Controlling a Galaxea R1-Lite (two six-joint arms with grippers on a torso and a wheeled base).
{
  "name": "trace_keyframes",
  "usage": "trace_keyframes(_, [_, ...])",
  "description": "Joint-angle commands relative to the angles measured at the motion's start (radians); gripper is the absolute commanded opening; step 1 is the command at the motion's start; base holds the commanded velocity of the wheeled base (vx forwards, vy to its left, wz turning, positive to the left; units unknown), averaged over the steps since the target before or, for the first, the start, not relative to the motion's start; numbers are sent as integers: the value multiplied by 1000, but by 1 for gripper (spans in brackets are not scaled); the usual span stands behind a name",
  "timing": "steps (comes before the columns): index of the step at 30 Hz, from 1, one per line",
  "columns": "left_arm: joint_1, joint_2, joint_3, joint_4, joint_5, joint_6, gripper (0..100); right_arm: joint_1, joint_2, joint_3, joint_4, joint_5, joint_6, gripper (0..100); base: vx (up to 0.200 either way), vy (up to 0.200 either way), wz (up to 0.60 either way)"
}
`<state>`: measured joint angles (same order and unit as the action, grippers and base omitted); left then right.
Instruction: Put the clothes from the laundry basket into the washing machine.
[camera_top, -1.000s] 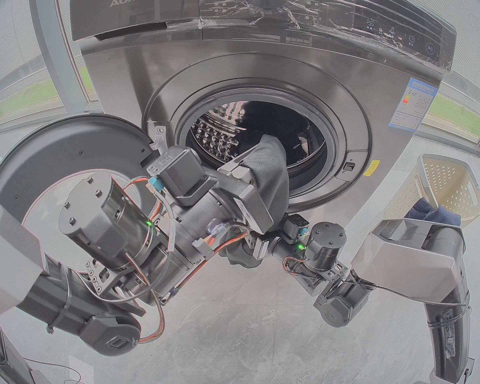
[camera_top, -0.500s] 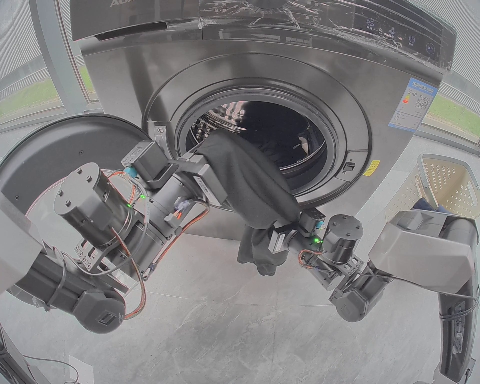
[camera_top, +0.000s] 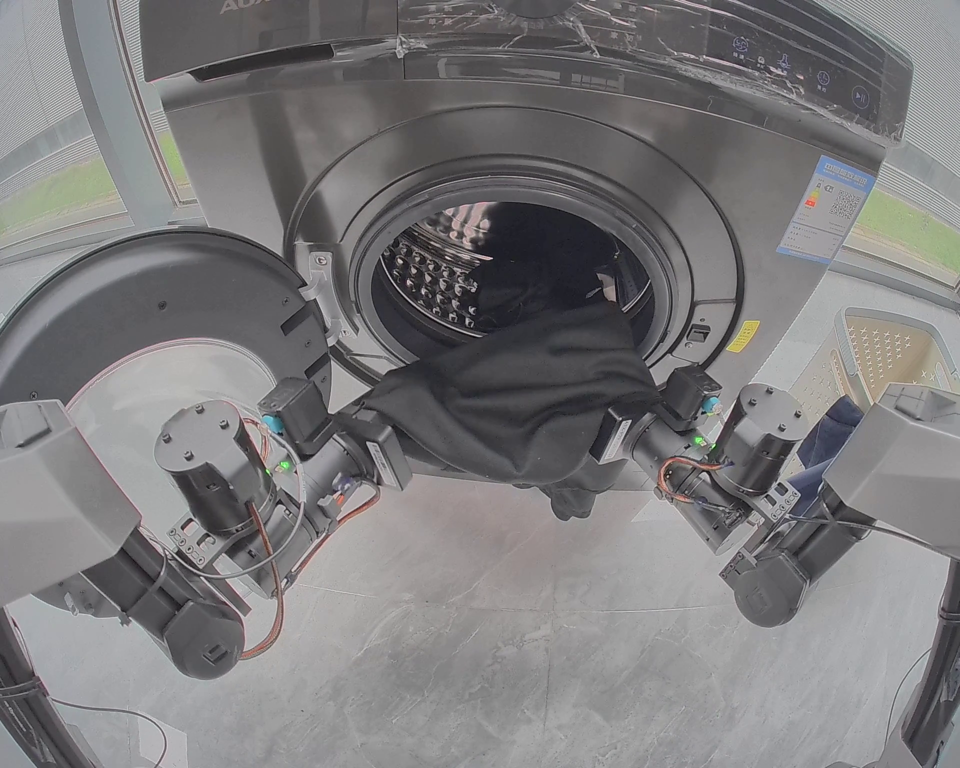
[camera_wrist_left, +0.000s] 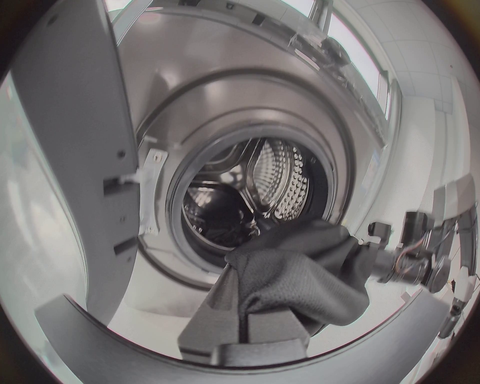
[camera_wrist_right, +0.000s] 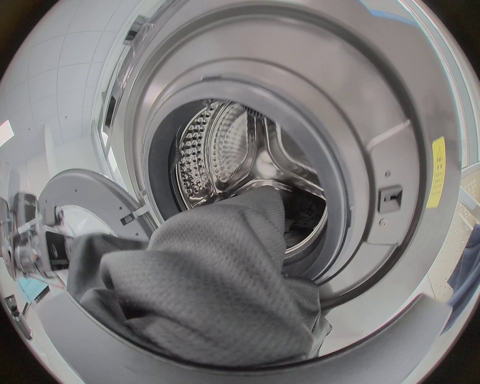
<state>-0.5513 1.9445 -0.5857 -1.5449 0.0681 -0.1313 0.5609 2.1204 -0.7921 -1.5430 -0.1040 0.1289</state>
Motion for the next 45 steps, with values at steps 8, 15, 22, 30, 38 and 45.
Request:
trace_keyframes(8, [1, 206, 23, -3, -4, 15, 0, 17, -80, 10, 0, -14, 3, 0, 0, 0, 0])
trace_keyframes(15, [-19, 248, 1, -3, -11, 18, 0, 48, -86, 4, 0, -16, 9, 0, 0, 0, 0])
trace_keyframes(22, [-27, 248, 40, -3, -13, 18, 100, 50, -83, -6, 0, -16, 9, 0, 0, 0, 0])
trace_keyframes(30, [-91, 214, 187, -4, -22, 19, 100, 39, -68, -42, 1, -16, 9, 0, 0, 0, 0])
trace_keyframes(38, [-130, 131, 242, -3, -63, 58, 100, 48, -36, -32, 0, -17, 9, 0, 0, 0, 0])
trace_keyframes(45, [-167, 94, 307, -4, -99, 67, 100, 25, -31, -50, 1, -17, 9, 0, 0, 0, 0])
